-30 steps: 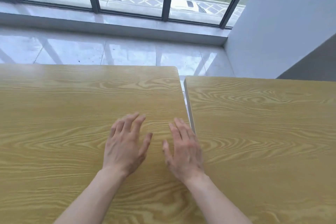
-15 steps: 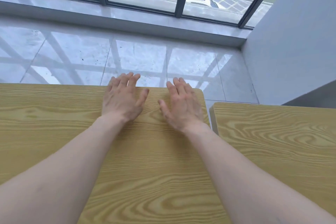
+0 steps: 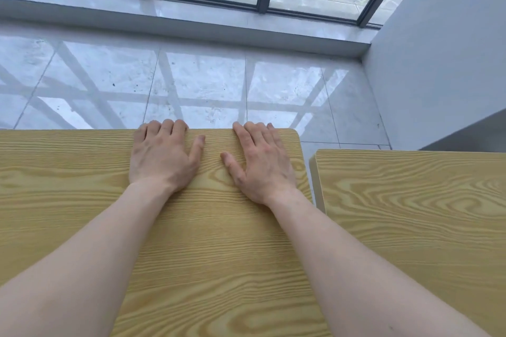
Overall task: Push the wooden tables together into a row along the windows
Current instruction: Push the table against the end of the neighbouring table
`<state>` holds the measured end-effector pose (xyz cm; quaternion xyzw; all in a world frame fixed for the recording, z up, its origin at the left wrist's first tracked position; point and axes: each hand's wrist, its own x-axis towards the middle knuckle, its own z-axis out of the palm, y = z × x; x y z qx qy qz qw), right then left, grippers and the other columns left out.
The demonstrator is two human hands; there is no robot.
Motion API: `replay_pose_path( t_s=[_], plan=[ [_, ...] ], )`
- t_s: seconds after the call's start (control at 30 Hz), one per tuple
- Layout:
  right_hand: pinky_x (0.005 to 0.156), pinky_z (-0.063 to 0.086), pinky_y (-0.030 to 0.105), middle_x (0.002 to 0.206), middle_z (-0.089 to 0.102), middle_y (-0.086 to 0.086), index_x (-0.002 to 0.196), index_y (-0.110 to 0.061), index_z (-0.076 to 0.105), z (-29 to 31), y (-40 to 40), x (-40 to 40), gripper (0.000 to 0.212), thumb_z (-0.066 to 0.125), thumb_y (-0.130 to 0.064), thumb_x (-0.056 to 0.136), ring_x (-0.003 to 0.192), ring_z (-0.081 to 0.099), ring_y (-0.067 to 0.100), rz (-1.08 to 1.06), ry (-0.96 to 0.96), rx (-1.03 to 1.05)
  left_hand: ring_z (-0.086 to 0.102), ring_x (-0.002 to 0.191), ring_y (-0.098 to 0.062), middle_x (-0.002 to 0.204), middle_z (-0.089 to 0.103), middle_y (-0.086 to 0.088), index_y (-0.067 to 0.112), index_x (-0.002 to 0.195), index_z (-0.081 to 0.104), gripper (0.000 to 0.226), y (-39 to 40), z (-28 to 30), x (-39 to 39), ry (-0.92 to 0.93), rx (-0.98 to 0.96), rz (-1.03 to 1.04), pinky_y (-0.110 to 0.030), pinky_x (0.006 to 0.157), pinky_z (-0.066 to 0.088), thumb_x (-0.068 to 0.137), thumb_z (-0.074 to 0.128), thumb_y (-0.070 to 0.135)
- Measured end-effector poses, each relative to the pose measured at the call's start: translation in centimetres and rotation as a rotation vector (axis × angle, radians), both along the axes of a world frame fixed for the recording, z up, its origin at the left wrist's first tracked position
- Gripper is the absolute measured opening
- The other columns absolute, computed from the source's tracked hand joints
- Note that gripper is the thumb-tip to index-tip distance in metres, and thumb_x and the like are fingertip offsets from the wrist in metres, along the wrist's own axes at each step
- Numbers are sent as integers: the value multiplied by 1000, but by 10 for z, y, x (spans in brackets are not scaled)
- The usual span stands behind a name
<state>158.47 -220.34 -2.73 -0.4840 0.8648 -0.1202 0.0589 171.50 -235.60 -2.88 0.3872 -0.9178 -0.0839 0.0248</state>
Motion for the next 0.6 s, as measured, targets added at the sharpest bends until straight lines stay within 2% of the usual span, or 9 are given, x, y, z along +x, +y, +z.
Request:
replay_pose_path(
  t_s=[0.27, 0.6],
  plan=[
    [128, 6, 40, 160, 38, 2, 157, -24, 31, -3, 33, -1, 72, 29, -66, 98, 153, 23, 23, -62, -1, -11, 49, 113, -33, 114, 63, -8, 16, 116, 57, 54, 28, 0, -10, -31, -10, -52, -46, 108, 27, 99, 27, 59],
    [128, 8, 42, 158, 39, 3, 155, -24, 31, -4, 30, 0, 72, 29, -66, 97, 151, 25, 24, -74, 14, 5, 50, 112, -32, 113, 63, -8, 17, 115, 57, 53, 26, -2, -10, -26, -19, -53, -46, 107, 29, 99, 29, 59]
  ],
)
